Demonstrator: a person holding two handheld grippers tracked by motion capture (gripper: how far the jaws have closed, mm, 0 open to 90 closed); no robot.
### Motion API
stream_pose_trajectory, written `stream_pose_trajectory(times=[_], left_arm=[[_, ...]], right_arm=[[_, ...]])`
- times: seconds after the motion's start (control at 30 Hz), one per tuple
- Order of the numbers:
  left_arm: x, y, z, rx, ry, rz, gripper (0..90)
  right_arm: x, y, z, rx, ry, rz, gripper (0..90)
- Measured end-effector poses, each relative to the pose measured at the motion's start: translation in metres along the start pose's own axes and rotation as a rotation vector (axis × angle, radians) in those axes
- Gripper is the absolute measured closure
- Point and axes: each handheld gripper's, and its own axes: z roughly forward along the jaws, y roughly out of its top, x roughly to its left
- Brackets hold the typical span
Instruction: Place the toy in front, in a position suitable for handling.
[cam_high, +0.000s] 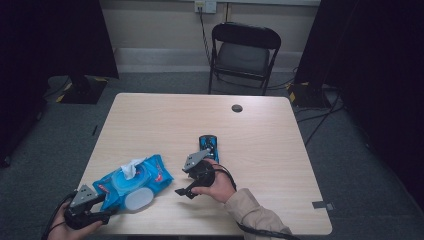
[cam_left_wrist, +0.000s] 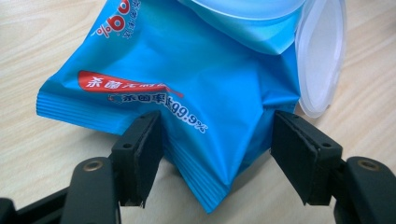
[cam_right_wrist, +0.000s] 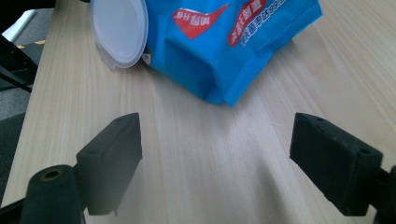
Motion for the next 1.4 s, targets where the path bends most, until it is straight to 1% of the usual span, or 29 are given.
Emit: stream_pose_trajectory(times=[0.03,0.1,0.13,0.2,0.23,0.27,0.33,0.4,0.43,0.47,0.5,0.6,0.63,0.7,0.73,0.77,0.8,0.83,0.87,0.9,1.0,1.03,1.1,1.17,1.23,1.27,1.3,1.33,1.4], left_arm=[[-0.002,0.003,0.004,-0.005,0.004,-0.010,33.9],[-0.003,0.007,0.007,-0.001,0.014,-0.008,33.9],[-0.004,0.009,0.009,-0.002,0.021,-0.015,33.8],[-0.004,0.012,0.011,0.004,0.026,-0.010,33.9],[-0.005,0.017,0.016,0.010,0.034,-0.012,33.9],[-0.005,0.017,0.016,0.010,0.034,-0.012,34.0],[-0.005,0.026,0.025,0.010,0.040,-0.011,34.1],[-0.006,0.030,0.028,0.012,0.040,-0.012,34.2],[-0.005,0.036,0.035,0.012,0.045,-0.018,34.1],[-0.005,0.036,0.035,0.012,0.045,-0.018,34.0],[-0.005,0.039,0.038,0.010,0.049,-0.019,34.0],[-0.001,0.047,0.045,0.017,0.060,-0.021,33.8],[0.000,0.049,0.048,0.015,0.065,-0.022,33.4],[0.004,0.053,0.052,0.013,0.070,-0.037,33.1],[0.006,0.055,0.054,0.019,0.076,-0.036,32.6],[0.009,0.058,0.058,0.007,0.088,-0.054,32.6],[0.009,0.058,0.058,0.007,0.088,-0.054,32.9],[0.012,0.062,0.061,0.011,0.103,-0.051,33.6],[0.012,0.062,0.061,0.011,0.103,-0.051,34.1],[0.015,0.065,0.064,0.013,0.114,-0.049,34.2],[0.018,0.067,0.065,0.017,0.116,-0.046,35.1],[0.018,0.068,0.066,0.010,0.116,-0.055,35.1],[0.021,0.068,0.066,0.013,0.108,-0.061,35.5],[0.021,0.068,0.065,0.007,0.111,-0.067,36.2],[0.021,0.068,0.060,-0.017,0.104,-0.078,37.2],[0.021,0.068,0.058,-0.032,0.092,-0.090,37.2],[0.021,0.068,0.058,-0.032,0.092,-0.090,37.2],[0.019,0.067,0.050,-0.044,0.083,-0.083,37.7],[0.013,0.066,0.046,-0.041,0.048,-0.075,39.6]], right_arm=[[-0.001,-0.003,-0.002,-0.002,-0.002,0.008,16.1],[-0.002,-0.006,-0.005,-0.001,-0.008,0.013,16.1],[-0.003,-0.007,-0.006,-0.001,-0.010,0.013,16.1],[-0.004,-0.008,-0.007,-0.004,-0.013,0.017,16.1],[-0.005,-0.010,-0.010,-0.006,-0.018,0.019,16.1],[-0.005,-0.010,-0.010,-0.006,-0.018,0.019,16.1],[-0.007,-0.013,-0.015,-0.011,-0.026,0.027,16.1],[-0.008,-0.014,-0.017,-0.014,-0.028,0.026,16.1],[-0.008,-0.018,-0.021,-0.016,-0.035,0.030,16.1],[-0.008,-0.018,-0.021,-0.016,-0.035,0.030,16.1],[-0.010,-0.021,-0.025,-0.017,-0.042,0.035,16.2],[-0.011,-0.026,-0.030,-0.015,-0.046,0.042,16.1],[-0.012,-0.031,-0.035,-0.015,-0.056,0.046,16.1],[-0.013,-0.033,-0.038,-0.018,-0.057,0.052,16.1],[-0.016,-0.038,-0.044,-0.024,-0.069,0.060,16.1],[-0.017,-0.040,-0.047,-0.026,-0.074,0.065,16.1],[-0.017,-0.040,-0.047,-0.026,-0.074,0.065,16.1],[-0.018,-0.044,-0.052,-0.025,-0.084,0.072,16.1],[-0.019,-0.047,-0.055,-0.025,-0.088,0.073,16.1],[-0.019,-0.049,-0.057,-0.025,-0.093,0.076,16.1],[-0.021,-0.054,-0.061,-0.020,-0.099,0.079,16.1],[-0.021,-0.057,-0.062,-0.017,-0.104,0.082,16.1],[-0.023,-0.062,-0.067,-0.019,-0.110,0.090,16.1],[-0.023,-0.065,-0.069,-0.016,-0.115,0.095,16.1],[-0.023,-0.068,-0.071,-0.016,-0.117,0.098,16.1],[-0.022,-0.069,-0.071,-0.014,-0.118,0.099,16.1],[-0.022,-0.069,-0.071,-0.014,-0.118,0.099,16.1],[-0.022,-0.072,-0.073,-0.011,-0.119,0.100,16.1],[-0.021,-0.075,-0.075,-0.009,-0.120,0.104,16.1]])
